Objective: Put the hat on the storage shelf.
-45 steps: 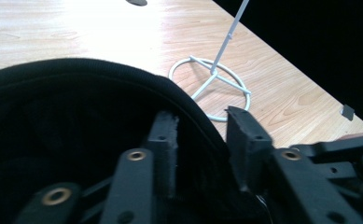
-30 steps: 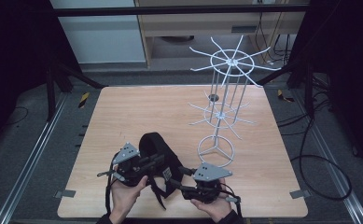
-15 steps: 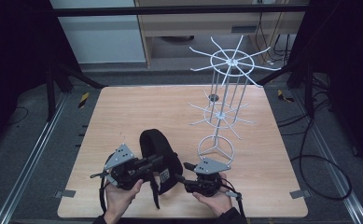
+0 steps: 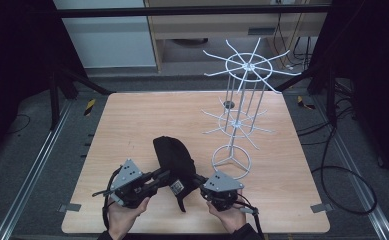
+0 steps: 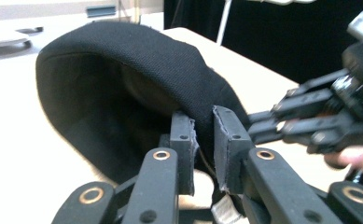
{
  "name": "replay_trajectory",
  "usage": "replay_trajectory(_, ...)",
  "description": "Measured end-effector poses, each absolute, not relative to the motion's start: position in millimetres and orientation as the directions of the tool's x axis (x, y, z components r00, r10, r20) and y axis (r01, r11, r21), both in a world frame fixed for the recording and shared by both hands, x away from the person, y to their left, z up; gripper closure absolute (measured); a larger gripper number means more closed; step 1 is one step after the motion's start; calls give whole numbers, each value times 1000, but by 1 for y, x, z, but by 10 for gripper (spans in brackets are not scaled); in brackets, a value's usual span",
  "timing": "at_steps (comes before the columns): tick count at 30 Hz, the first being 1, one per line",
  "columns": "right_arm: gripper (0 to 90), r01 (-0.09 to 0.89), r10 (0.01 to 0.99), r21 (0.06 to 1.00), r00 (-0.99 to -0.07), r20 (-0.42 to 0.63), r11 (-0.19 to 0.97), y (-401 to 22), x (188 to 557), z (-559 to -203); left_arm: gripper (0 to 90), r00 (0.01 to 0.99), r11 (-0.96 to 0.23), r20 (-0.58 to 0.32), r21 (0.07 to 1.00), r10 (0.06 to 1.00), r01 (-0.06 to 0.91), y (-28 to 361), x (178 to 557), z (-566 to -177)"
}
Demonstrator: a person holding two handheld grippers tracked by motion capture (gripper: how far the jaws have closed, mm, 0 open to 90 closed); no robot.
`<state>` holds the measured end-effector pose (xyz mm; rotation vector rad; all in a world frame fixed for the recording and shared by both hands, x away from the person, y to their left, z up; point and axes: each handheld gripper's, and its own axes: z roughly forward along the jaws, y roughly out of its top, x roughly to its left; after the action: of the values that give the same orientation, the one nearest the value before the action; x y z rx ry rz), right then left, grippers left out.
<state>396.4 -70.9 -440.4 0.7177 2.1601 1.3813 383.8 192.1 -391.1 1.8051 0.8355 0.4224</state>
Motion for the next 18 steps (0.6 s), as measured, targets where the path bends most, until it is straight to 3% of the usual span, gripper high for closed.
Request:
replay_trajectory(9,838,174,570,879,-811,-127,443,-36,395,-447,695,621,-230,-103,872,777,432,229,384,-423)
replay_trajectory(15,829,182,565,885,-818,-107,430,-11,399,-447,644,550,-245,-70,843,832,479,251,392,-442)
replay_trajectory(18,807,193,573,889,-814,-91,415,-3,400,-448,572,512,-254,-39,834,858,489,255,395,-446)
